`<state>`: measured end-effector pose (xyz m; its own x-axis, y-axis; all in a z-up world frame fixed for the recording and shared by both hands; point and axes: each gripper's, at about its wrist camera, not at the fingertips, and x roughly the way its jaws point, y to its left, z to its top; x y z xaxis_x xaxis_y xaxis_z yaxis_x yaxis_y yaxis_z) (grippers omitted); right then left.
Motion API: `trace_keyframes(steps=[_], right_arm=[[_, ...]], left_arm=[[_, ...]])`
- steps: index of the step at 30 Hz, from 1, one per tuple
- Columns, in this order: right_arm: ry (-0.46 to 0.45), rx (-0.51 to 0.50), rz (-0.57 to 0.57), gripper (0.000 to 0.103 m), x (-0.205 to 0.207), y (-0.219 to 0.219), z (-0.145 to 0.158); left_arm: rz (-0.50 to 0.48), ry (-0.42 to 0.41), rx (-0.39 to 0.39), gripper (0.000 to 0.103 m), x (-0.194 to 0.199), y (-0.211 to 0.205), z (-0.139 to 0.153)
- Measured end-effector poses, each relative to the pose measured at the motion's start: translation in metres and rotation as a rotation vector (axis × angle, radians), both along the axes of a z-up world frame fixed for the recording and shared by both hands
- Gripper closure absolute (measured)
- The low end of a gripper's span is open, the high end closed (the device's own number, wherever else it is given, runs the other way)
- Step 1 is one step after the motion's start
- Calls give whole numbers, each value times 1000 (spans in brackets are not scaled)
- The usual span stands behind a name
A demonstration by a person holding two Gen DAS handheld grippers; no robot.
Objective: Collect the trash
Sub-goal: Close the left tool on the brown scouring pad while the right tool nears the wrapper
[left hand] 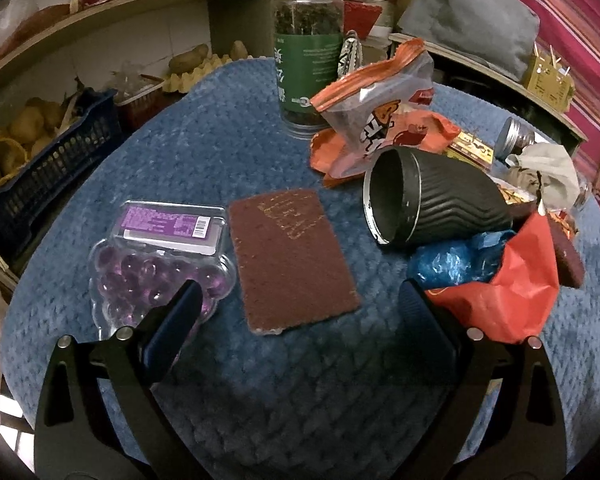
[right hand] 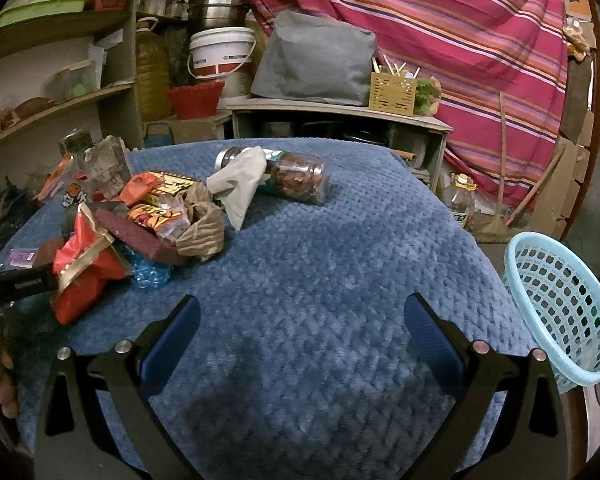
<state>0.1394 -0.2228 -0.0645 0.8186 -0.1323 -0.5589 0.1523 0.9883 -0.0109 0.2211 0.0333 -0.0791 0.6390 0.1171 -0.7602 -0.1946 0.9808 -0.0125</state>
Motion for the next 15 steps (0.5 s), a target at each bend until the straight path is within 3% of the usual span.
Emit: trace_keyframes(steps=[2, 5, 7, 15], right_arm=[[0, 4, -5, 4, 0, -3, 0], [-4, 3, -10, 4, -1, -4, 2], [-7, 5, -14, 4, -1, -6, 2], [-1, 3, -21, 4, -1, -8, 3]], left_arm=[[-11, 1, -17, 8, 2, 3, 1], [-16, 3, -35, 19, 4, 8, 4], [-25, 16, -57, 21, 5, 9, 4], [-28, 43, 12, 20, 11, 1, -1]])
